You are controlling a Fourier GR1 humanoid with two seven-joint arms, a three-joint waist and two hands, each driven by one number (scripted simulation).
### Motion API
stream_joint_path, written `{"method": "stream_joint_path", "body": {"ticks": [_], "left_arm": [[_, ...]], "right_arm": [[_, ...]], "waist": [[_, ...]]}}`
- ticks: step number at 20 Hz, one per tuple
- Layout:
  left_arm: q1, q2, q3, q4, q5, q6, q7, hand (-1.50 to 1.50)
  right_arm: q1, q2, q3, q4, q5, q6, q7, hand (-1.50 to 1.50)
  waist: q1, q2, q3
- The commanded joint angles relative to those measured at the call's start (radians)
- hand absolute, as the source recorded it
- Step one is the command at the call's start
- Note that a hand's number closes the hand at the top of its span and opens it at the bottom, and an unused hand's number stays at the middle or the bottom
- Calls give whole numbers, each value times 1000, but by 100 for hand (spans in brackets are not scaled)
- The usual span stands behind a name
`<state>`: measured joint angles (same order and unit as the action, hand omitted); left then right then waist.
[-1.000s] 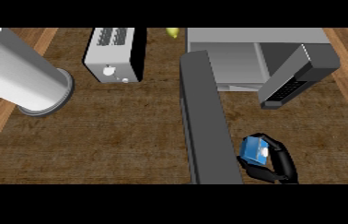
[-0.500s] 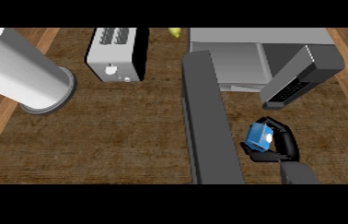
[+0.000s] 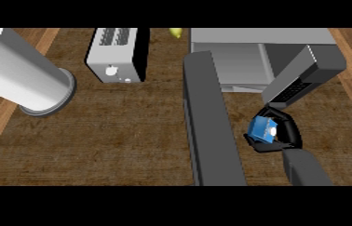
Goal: Pick up the milk, place it into the microwave and close the microwave
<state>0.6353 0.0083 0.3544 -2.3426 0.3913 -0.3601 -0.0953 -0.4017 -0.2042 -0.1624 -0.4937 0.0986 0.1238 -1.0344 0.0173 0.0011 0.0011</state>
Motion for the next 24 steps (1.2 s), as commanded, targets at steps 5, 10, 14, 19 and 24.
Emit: {"method": "stream_joint_path", "body": {"ticks": [5,10,14,19,24], "left_arm": [[-8,-6,61,19,42,-28,13,-150],[3,-8,-29,-85,-14,67,58,-150],[47,-8,67,23,62,-55,-43,-150],[-28,25,119,3,94,-26,44,-150],[-63,23,105,39,57,-32,31,-150]], "right_arm": [[-4,59,61,-216,-3,-4,94,150],[-9,76,74,-377,-13,-48,280,150],[-71,107,84,-399,12,-121,357,150],[-248,128,71,-211,87,-258,347,150],[-411,107,68,-21,162,-341,373,150]], "waist": [[-13,-5,-2],[-12,-4,-1],[-4,-4,-2],[6,2,-1],[22,10,0]]}}
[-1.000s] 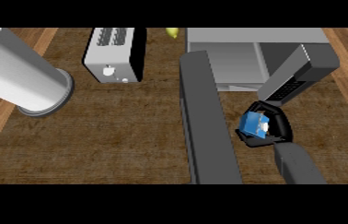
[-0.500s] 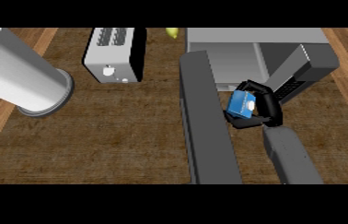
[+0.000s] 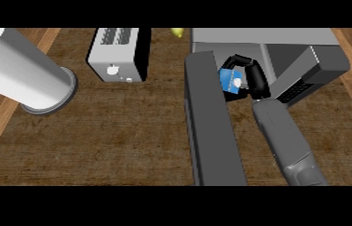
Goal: Pick up the milk, place it into the microwave and close the microwave
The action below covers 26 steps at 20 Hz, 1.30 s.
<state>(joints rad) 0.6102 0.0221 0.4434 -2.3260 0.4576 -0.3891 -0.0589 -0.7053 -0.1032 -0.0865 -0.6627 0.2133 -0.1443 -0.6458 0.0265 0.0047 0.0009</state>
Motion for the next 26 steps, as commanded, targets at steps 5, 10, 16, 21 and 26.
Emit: {"method": "stream_joint_path", "body": {"ticks": [5,10,16,21,26], "left_arm": [[-58,16,10,48,-6,-12,16,-150],[-36,3,-3,21,10,-45,10,-150],[-92,15,-18,66,-17,-52,-3,-150],[-124,6,-35,90,-65,-44,-15,-150],[-151,22,-33,122,-56,-46,-7,-150]], "right_arm": [[-215,18,-26,296,94,-204,3,150],[-301,-31,-76,395,89,-269,12,150],[-322,-62,-104,446,96,-387,-30,150],[-364,-102,-69,471,157,-491,-50,150],[-348,-142,-58,510,185,-546,-77,150]], "waist": [[30,15,0],[55,22,1],[78,39,2],[95,52,2],[104,62,3]]}}
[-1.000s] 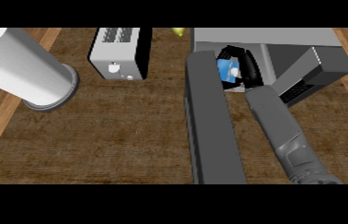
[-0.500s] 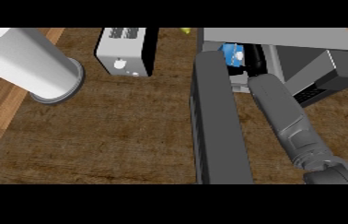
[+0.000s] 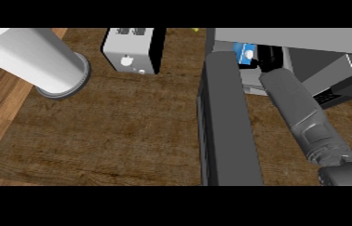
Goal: Pick up the milk, place it into the microwave and close the microwave
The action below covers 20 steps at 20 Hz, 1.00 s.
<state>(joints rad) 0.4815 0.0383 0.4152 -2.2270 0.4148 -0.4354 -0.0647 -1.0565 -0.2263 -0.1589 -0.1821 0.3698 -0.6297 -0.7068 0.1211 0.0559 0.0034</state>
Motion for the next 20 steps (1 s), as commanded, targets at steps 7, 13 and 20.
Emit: {"method": "stream_joint_path", "body": {"ticks": [7,13,20], "left_arm": [[-40,13,-6,16,-34,12,10,-150],[-64,22,-12,42,-76,4,-9,-150],[-87,43,-60,68,-96,-39,0,-150]], "right_arm": [[-3,-108,33,157,79,-273,217,-150],[-1,-55,53,99,91,-183,96,-150],[-29,-36,35,84,70,-64,42,-150]], "waist": [[24,23,-4],[32,21,5],[26,21,5]]}}
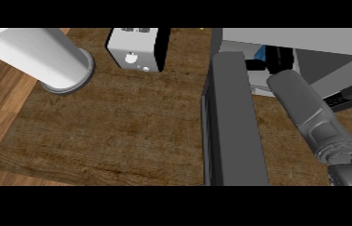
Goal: Pick up the milk, place it into the microwave and close the microwave
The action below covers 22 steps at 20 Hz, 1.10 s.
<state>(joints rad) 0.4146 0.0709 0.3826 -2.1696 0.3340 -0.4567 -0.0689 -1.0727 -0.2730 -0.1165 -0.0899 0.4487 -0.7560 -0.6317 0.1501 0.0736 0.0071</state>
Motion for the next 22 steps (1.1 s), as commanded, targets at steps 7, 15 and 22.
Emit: {"method": "stream_joint_path", "body": {"ticks": [7,15,22], "left_arm": [[-26,13,-79,13,-20,-62,4,-150],[-69,4,-132,58,-51,-86,-10,-150],[-100,-15,-207,66,-85,-88,27,150]], "right_arm": [[-3,53,-64,-18,-70,187,-97,-150],[23,29,-159,-29,-173,437,-193,-150],[115,72,-226,-12,-248,573,-249,-150]], "waist": [[-18,-11,1],[-57,-25,-1],[-93,-43,-3]]}}
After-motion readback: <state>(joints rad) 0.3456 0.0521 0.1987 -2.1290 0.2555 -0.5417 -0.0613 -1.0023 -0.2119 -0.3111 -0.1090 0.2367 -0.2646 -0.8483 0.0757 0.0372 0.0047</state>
